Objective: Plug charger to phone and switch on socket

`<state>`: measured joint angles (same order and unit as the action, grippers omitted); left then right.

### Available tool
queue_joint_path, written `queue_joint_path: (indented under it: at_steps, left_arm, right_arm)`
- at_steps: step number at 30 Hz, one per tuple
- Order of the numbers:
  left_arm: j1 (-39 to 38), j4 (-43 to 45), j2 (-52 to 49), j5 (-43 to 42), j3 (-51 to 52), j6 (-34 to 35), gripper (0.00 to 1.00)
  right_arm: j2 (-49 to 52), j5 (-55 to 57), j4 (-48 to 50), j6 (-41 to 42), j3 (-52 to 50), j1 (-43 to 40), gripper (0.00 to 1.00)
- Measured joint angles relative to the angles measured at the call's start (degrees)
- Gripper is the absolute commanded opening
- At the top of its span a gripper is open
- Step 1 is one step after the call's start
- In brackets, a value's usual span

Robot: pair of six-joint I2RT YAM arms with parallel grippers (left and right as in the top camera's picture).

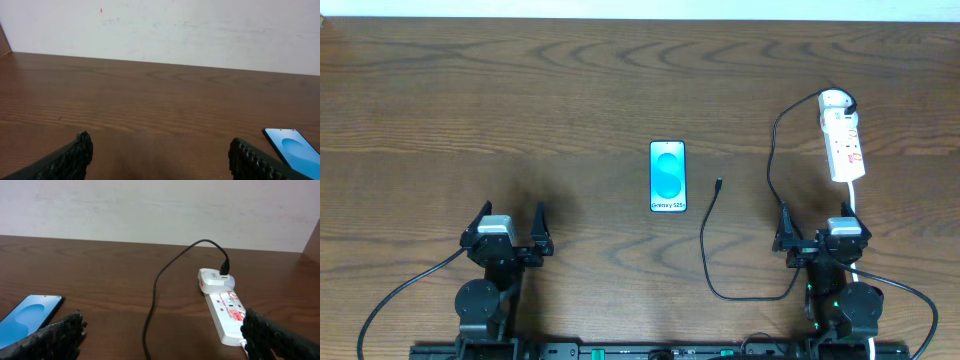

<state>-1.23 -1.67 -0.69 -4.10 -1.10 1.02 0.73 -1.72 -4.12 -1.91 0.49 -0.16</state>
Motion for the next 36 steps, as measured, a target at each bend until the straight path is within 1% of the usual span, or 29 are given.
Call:
queue_joint_path:
  at_steps: [30, 33, 36]
  left_arm:
    - [0.0, 0.0, 0.0, -0.1, 0.0, 0.2, 0.88]
    - [0.0, 0.3, 0.0, -1.9, 0.0, 2.6, 0.88]
    - [0.0, 0.5, 0.0, -3.8, 0.0, 6.8, 0.88]
  right_arm:
    - [0.0, 0.0, 0.0, 0.0, 0.0, 0.0, 0.99]
    - [0.0, 0.0, 0.0, 0.0, 0.0, 0.0, 0.99]
    - [0.0, 0.0, 0.0, 0.0, 0.0, 0.0, 0.99]
